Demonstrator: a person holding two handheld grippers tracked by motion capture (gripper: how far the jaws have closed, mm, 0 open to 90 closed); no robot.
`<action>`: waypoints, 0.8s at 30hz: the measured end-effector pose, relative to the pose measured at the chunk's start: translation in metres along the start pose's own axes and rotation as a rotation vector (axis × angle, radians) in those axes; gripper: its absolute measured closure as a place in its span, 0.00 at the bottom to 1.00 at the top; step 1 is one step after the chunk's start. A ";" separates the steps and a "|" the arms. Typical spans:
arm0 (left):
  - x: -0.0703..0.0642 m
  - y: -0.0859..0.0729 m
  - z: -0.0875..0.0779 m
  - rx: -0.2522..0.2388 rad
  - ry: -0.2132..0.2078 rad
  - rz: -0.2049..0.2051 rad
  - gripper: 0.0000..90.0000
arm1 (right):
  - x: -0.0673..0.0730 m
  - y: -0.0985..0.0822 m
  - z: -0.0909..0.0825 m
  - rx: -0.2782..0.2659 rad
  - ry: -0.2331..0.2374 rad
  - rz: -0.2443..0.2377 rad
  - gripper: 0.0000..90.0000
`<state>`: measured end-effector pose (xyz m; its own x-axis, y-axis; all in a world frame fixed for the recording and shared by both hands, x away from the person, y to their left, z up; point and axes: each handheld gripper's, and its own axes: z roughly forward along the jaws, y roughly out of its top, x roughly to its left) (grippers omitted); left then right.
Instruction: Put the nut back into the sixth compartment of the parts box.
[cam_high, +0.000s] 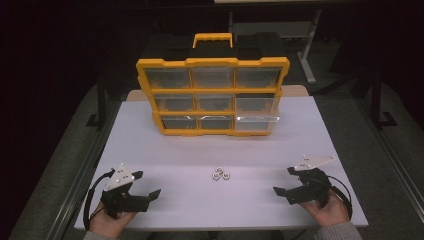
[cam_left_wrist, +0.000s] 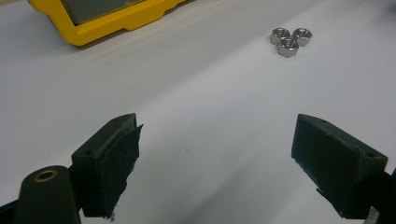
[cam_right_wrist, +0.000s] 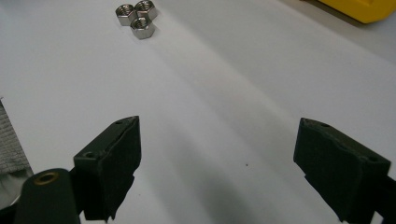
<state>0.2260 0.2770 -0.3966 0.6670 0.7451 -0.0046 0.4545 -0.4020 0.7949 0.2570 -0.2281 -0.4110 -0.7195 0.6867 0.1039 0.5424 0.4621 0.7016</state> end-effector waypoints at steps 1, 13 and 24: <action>0.000 0.000 0.000 0.000 0.001 0.002 0.16 | 0.000 0.000 0.000 -0.001 -0.001 -0.005 0.15; 0.002 -0.001 0.001 0.022 0.005 0.019 0.16 | 0.004 0.016 0.006 0.019 0.019 -0.026 0.16; 0.001 -0.001 0.002 0.011 0.001 0.017 0.16 | 0.009 0.040 0.013 0.045 0.052 -0.038 0.19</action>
<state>0.2271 0.2769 -0.3986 0.6741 0.7386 0.0101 0.4493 -0.4208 0.7881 0.2777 -0.1958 -0.3916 -0.7610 0.6385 0.1146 0.5319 0.5130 0.6737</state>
